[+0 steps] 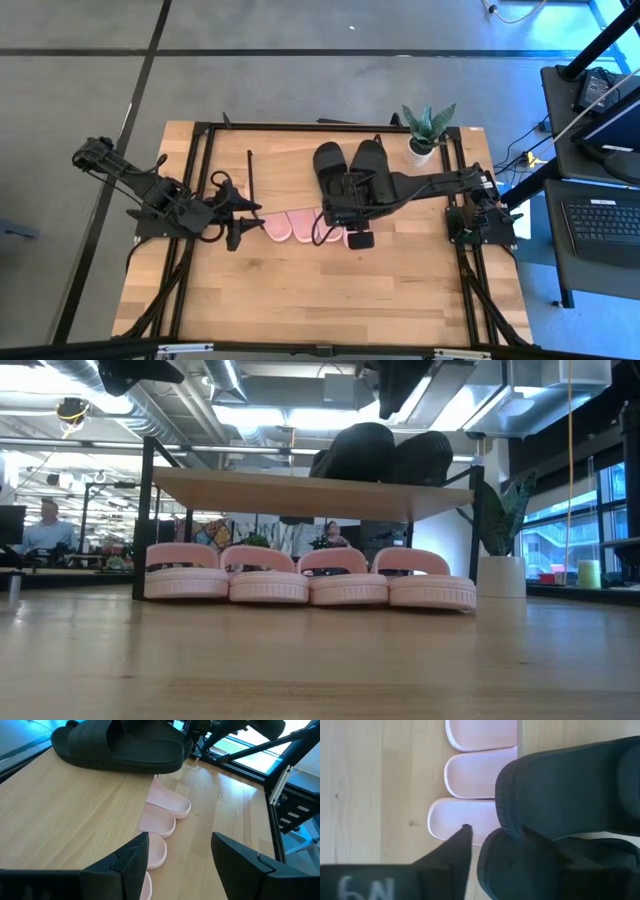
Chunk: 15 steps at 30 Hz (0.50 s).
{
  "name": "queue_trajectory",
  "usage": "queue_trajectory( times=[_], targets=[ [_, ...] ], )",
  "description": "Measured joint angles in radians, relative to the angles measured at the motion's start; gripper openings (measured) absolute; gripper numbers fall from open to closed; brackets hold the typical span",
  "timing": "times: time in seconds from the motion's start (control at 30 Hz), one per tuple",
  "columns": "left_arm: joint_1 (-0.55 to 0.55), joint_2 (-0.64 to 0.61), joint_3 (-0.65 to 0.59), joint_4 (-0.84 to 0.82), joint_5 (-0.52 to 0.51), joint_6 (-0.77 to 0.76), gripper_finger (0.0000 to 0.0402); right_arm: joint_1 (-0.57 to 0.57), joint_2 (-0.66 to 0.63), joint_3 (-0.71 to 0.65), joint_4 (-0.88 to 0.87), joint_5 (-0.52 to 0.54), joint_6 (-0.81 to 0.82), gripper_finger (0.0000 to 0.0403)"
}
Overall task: Pick and place slides into the shelf
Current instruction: Adjust the black slides on the shelf
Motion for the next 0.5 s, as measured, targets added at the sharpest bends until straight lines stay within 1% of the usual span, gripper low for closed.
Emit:
queue_trajectory(
  times=[0.1, 0.23, 0.37, 0.5],
  targets=[
    [0.000, 0.000, 0.000, 0.000, 0.000, 0.000, 0.0205, 0.003, 0.000, 0.000, 0.000, -0.001, 0.004, 0.0188],
    [0.000, 0.000, 0.000, -0.001, 0.000, 0.000, 0.0205, 0.011, 0.000, 0.000, 0.003, 0.000, 0.017, 0.0214],
    [0.000, 0.000, 0.000, -0.003, 0.000, 0.004, 0.0205, 0.016, 0.000, 0.000, 0.003, 0.000, 0.028, 0.0222],
    [0.000, 0.000, 0.000, -0.003, 0.000, 0.004, 0.0205, 0.016, 0.000, 0.000, 0.035, 0.005, 0.004, 0.0217]
  ],
)
